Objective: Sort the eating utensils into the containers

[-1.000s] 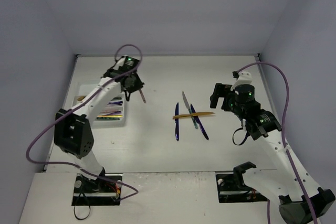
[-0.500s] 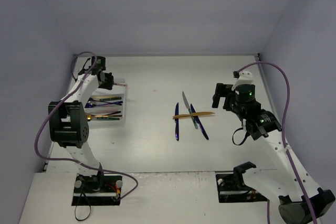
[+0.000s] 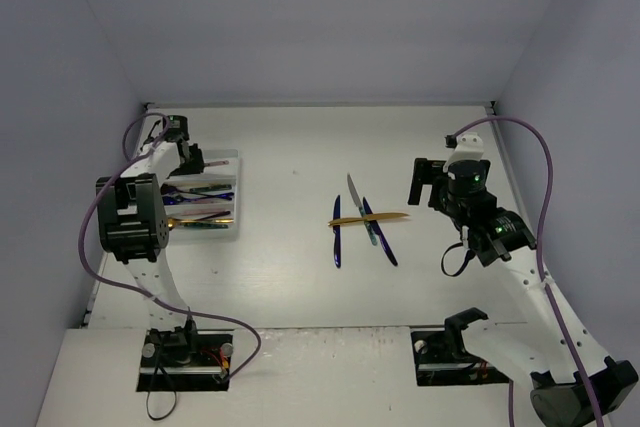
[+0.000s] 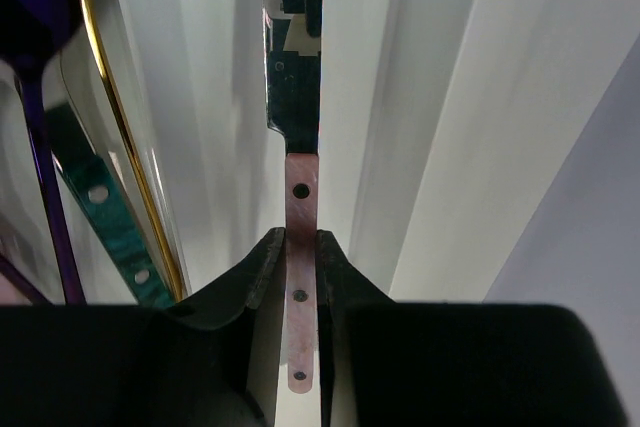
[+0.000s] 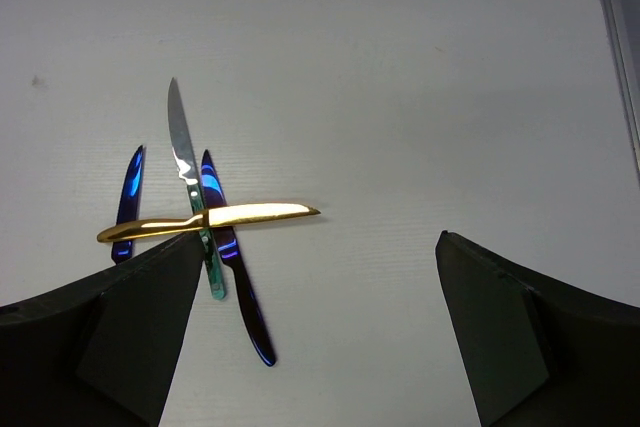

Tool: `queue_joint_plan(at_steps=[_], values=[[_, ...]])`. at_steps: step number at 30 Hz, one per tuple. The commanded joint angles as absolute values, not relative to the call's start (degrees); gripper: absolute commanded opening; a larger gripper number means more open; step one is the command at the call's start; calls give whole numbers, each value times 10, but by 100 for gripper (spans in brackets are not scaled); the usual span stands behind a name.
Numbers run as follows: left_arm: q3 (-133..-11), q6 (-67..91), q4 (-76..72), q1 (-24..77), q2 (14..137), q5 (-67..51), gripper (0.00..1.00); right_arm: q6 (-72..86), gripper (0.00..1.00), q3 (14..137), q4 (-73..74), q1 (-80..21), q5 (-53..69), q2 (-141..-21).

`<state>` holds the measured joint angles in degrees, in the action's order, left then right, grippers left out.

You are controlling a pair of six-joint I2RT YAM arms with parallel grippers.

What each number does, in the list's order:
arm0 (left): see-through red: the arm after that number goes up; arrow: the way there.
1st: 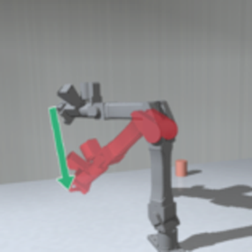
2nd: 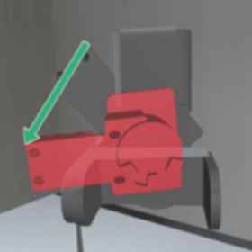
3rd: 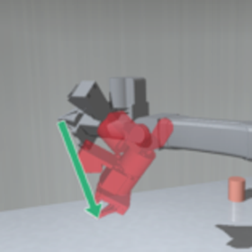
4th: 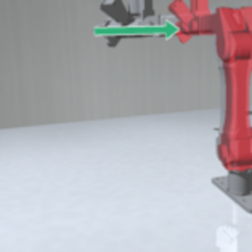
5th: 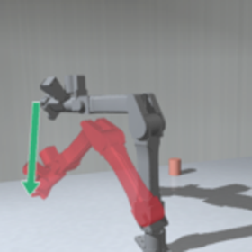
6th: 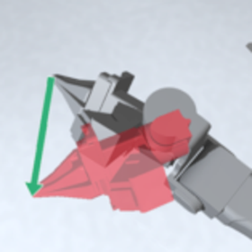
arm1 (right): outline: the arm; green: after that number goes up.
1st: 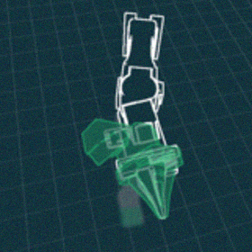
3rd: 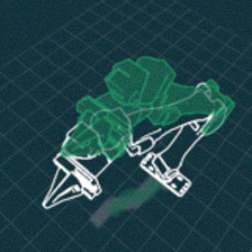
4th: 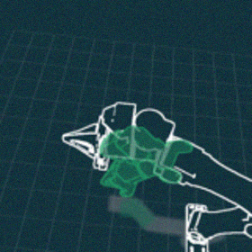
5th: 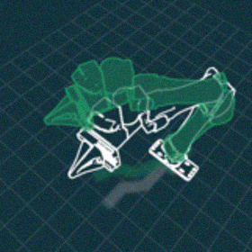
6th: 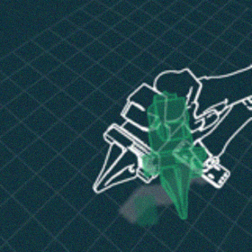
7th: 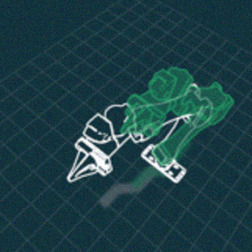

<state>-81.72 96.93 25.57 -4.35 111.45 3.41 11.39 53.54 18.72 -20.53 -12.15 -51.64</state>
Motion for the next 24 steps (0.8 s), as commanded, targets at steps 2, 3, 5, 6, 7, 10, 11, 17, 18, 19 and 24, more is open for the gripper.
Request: queue_joint_plan(at_steps=[2, 3, 5, 6, 7, 10, 11, 17, 18, 19, 24], values=[[-848, 978, 219, -55, 1114, 21, 16, 103, 100, 560, 169, -199, -149, -527], [-848, 973, 217, -55, 1114, 20, 20, 104, 100, 560, 169, -200, -148, -527], [-852, 953, 214, -54, 1108, 21, 27, 104, 100, 561, 170, -200, -147, -527], [-856, 941, 218, -54, 1102, 24, 32, 103, 100, 562, 170, -199, -146, -526], [-861, 930, 223, -52, 1095, 27, 37, 102, 100, 562, 170, -199, -145, -526], [-863, 890, 229, -44, 1068, 42, 47, 101, 100, 562, 170, -199, -142, -525], [-859, 877, 229, -40, 1050, 45, 51, 102, 100, 563, 170, -199, -141, -525], [-882, 675, 243, 45, 971, 84, 57, 103, 100, 568, 170, -199, -137, -520], [-903, 578, 245, 72, 962, 90, 58, 105, 100, 569, 170, -199, -136, -519], [-910, 530, 244, 96, 954, 88, 57, 105, 100, 570, 170, -199, -133, -517], [-911, 269, 238, 251, 922, 32, 58, 103, 100, 576, 170, -198, -108, -503]])
